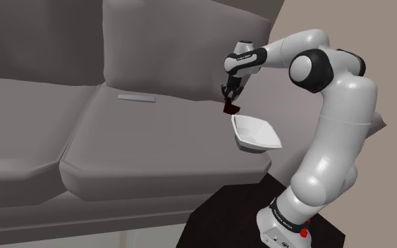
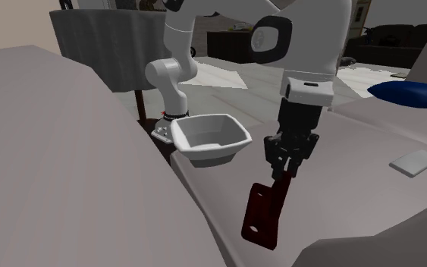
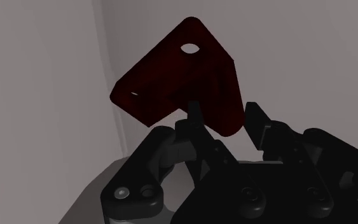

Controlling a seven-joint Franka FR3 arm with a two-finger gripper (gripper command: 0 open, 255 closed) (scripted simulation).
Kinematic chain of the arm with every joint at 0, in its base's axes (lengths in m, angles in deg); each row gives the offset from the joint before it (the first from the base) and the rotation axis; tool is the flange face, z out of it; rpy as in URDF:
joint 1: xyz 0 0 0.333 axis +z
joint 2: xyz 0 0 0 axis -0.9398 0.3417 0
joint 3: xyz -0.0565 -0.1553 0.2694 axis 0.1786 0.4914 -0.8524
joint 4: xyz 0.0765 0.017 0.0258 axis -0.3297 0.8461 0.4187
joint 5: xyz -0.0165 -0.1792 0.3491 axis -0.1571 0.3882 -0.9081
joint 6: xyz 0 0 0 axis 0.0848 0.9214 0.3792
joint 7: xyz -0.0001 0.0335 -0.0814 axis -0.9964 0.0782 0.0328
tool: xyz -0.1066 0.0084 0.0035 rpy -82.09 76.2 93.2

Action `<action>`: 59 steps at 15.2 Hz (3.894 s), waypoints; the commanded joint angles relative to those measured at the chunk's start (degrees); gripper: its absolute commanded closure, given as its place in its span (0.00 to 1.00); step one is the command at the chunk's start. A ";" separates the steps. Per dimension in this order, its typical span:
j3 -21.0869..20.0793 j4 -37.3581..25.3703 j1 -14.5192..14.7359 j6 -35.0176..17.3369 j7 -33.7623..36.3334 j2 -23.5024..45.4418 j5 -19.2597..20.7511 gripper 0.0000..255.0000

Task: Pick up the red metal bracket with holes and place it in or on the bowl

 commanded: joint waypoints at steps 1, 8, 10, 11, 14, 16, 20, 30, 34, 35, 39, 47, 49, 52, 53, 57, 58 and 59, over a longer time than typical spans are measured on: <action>0.06 -0.67 0.05 1.34 -0.09 -0.71 0.10 1.00; 0.19 -3.62 0.17 6.04 -0.43 -2.49 0.30 1.00; 0.23 -4.60 0.20 7.41 -0.55 -2.91 0.34 1.00; 0.24 -5.11 0.20 8.10 -0.61 -3.10 0.36 1.00; 0.28 -6.73 0.22 10.21 -0.79 -3.60 0.40 1.00; 0.30 -7.90 0.23 11.63 -0.92 -3.87 0.41 1.00; 0.34 -10.43 0.21 14.53 -1.20 -4.26 0.40 1.00; 0.42 -13.38 0.63 20.27 -1.36 -7.10 0.94 1.00; 0.12 -1.12 2.42 18.26 1.08 -17.34 3.65 1.00; -0.05 1.58 2.74 18.02 1.72 -19.78 4.30 1.00; -1.09 11.30 3.61 17.93 4.28 -29.27 6.59 1.00; -2.95 21.36 3.99 19.49 7.10 -40.60 8.47 0.00; -1.38 21.14 3.61 16.90 5.42 -37.61 7.59 0.00; 0.80 20.29 3.03 13.26 2.69 -32.72 5.84 0.00; 1.46 19.87 2.81 12.12 1.71 -30.99 5.13 0.00; 3.66 17.48 1.76 8.05 -2.45 -23.59 1.65 0.00; 4.09 16.71 1.45 7.17 -3.55 -21.64 0.63 0.00; 4.44 15.86 1.07 6.36 -4.66 -19.65 -0.44 0.00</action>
